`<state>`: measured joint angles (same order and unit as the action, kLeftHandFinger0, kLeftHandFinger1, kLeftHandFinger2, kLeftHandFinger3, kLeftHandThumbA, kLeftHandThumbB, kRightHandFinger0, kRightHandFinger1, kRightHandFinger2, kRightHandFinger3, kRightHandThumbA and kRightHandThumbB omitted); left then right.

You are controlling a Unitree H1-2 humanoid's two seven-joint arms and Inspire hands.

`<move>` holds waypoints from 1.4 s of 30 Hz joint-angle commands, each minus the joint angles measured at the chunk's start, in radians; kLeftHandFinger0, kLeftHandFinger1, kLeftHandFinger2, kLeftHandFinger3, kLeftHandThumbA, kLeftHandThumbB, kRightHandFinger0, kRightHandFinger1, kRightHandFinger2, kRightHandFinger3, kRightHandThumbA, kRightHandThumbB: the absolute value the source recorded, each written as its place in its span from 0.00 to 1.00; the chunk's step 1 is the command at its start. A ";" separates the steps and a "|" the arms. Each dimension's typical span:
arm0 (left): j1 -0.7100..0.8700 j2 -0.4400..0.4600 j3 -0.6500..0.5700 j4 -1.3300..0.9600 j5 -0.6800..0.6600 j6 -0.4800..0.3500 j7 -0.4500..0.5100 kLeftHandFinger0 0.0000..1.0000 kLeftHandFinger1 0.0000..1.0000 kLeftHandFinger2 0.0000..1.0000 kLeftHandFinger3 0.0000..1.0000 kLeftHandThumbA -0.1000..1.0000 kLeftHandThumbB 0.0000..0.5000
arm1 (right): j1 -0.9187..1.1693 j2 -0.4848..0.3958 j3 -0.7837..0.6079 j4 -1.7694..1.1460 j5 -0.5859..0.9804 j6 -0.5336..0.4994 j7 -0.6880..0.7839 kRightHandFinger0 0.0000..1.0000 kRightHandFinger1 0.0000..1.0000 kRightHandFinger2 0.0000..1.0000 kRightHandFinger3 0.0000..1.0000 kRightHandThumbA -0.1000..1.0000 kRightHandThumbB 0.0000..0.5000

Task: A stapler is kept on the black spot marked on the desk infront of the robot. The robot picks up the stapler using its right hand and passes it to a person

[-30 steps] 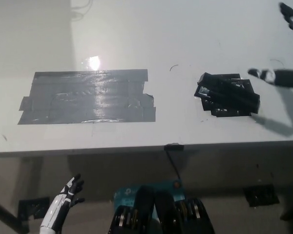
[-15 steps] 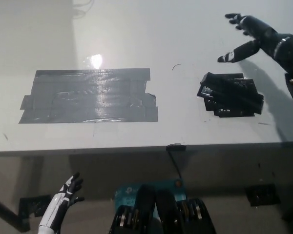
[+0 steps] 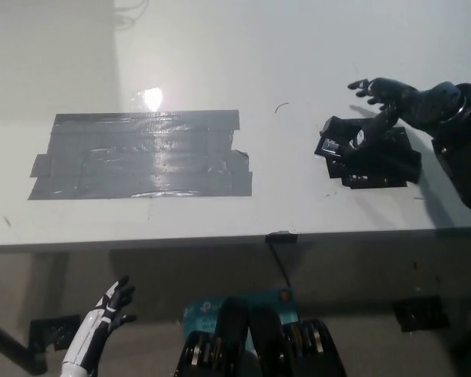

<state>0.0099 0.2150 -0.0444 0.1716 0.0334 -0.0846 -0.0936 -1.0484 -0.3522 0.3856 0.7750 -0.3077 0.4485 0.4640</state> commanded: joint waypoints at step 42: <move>-0.026 0.012 0.018 -0.006 -0.024 -0.043 -0.030 0.88 1.00 1.00 1.00 0.98 0.86 | 0.111 0.067 -0.145 0.163 -0.069 -0.384 -0.497 0.08 0.65 0.95 0.97 0.00 0.22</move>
<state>-0.0147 0.2165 -0.0397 0.1759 0.0303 -0.0869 -0.1065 -0.9394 -0.2797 0.2756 0.9522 -0.3990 0.1219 0.0419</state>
